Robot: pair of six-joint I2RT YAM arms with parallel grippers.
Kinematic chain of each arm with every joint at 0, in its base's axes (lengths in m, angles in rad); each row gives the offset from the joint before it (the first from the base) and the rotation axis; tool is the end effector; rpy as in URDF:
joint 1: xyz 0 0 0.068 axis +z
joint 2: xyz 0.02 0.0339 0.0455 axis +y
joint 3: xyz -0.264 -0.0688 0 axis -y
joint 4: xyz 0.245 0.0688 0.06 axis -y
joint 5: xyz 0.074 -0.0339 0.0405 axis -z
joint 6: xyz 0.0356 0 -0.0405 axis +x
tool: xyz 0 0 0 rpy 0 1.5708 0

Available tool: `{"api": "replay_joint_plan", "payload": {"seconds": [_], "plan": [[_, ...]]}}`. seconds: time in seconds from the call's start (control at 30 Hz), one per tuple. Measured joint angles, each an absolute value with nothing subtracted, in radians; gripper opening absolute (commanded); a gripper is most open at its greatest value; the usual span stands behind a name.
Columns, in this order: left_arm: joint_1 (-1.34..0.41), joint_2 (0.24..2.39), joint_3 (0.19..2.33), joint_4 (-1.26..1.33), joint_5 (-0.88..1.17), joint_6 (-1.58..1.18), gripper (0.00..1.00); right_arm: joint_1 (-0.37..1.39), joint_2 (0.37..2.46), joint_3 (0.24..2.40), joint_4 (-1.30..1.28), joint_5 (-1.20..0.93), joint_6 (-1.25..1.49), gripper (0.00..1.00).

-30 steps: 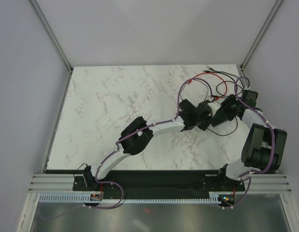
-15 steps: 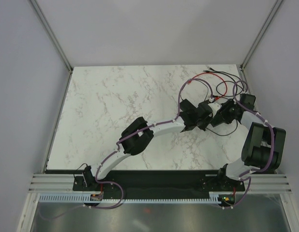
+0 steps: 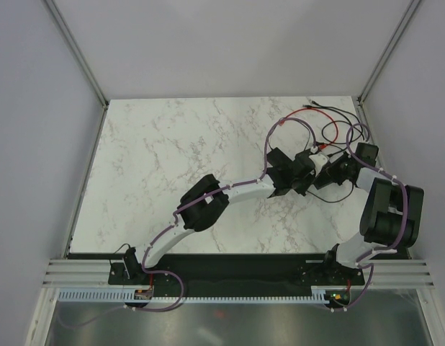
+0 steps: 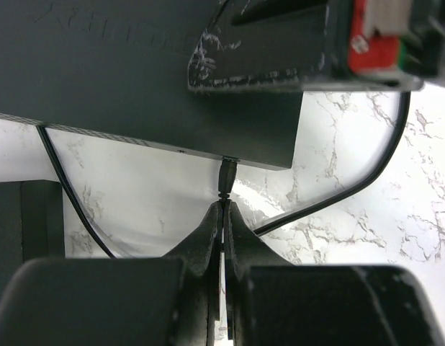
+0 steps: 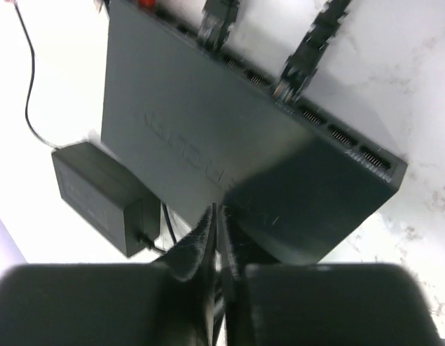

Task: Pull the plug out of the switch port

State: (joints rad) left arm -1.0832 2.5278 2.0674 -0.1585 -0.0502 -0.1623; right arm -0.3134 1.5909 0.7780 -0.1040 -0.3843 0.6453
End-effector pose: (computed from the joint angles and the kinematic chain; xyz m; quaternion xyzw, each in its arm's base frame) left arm 0.2692 -0.5038 0.1469 0.3845 0.8011 -0.2490 0.3851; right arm 0.2918 -0.0805 0.1558 0.3743 0.8531 0.2304 0.2810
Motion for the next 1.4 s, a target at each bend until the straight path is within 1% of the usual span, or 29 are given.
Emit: {"api": "replay_joint_plan", "payload": {"seconds": [0.03, 0.2, 0.5, 1.17, 1.4], "plan": [[-1.083, 2.527, 2.06, -0.149, -0.049, -0.162, 0.02, -0.313, 1.596, 0.778, -0.096, -0.384, 0.654, 0.05], [-1.083, 2.503, 1.992, -0.074, -0.044, -0.163, 0.02, -0.314, 1.621, 0.778, -0.044, -0.373, 0.698, 0.03], [-1.082, 2.475, 1.904, 0.031, -0.048, -0.18, 0.02, -0.315, 1.643, 0.792, -0.008, -0.328, 0.703, 0.03], [-1.066, 2.465, 1.895, 0.023, -0.053, -0.301, 0.02, -0.318, 1.657, 0.801, -0.007, -0.344, 0.7, 0.03], [-1.062, 2.437, 1.839, 0.018, -0.054, -0.305, 0.02, -0.317, 1.666, 0.804, 0.007, -0.345, 0.7, 0.03]]}}
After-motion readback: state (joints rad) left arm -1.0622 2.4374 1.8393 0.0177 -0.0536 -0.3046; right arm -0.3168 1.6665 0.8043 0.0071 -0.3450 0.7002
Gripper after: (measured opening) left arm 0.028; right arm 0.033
